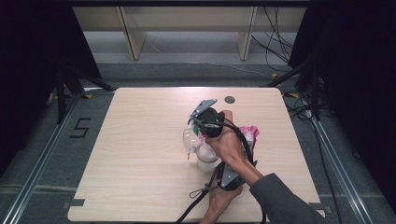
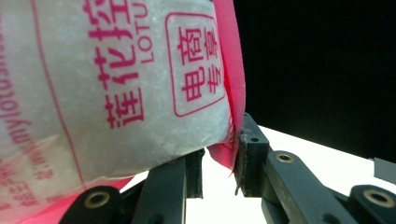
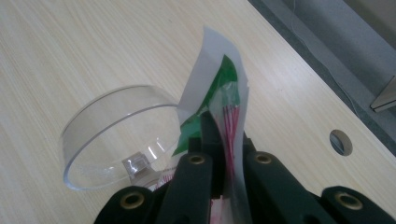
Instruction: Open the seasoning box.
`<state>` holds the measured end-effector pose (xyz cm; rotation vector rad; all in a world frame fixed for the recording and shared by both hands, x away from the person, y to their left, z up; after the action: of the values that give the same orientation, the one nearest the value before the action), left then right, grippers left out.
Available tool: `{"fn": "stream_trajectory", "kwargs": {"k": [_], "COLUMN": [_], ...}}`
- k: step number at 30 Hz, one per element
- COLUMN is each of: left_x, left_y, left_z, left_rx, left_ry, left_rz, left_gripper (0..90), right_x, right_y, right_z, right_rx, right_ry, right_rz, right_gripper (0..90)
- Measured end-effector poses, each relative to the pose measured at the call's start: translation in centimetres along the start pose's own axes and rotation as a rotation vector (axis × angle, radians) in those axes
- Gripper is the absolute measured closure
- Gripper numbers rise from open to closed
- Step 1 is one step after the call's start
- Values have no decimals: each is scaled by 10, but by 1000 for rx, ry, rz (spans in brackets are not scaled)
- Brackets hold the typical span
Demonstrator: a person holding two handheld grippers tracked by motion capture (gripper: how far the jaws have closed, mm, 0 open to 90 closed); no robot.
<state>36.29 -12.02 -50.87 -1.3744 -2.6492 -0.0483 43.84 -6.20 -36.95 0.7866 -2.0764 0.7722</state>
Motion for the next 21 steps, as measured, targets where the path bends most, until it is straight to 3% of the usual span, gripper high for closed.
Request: {"fn": "stream_trajectory", "kwargs": {"k": [3, 10, 14, 15, 17, 19, 21], "left_x": [0, 0, 0, -1, 0, 1, -1], "left_y": [1, 0, -1, -1, -1, 0, -1], "left_z": [0, -1, -2, -2, -3, -3, -3], "left_rx": [0, 10, 15, 13, 9, 1, 11], "left_ry": [-10, -15, -7, -17, -12, -3, -15], "left_rz": [-20, -20, 2, -18, -9, 2, -20], "left_gripper": [750, 750, 751, 751, 752, 753, 753], "right_x": [-3, -3, -2, -2, -2, -2, -2], "right_y": [0, 2, 0, 0, 2, 1, 1], "right_z": [-1, -2, -2, -2, -2, -3, -2], "right_rx": [32, 35, 33, 33, 16, 33, 32], "right_ry": [2, 3, -6, 1, 8, -7, -1], "right_rz": [8, 6, 7, 7, 1, 1, 4], "right_gripper": [900, 900, 900, 900, 900, 900, 900]}}
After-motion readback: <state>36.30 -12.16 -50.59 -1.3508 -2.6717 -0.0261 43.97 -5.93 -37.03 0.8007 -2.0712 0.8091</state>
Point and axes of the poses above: each handheld gripper's, and its own axes: x roughly backward along the jaws, z roughly out of its underside, y roughly to its left, the point moved 4 cm from there along -x, roughly forward along the jaws, and after that the axes turned 8 degrees about y, right-handed, at the moved point
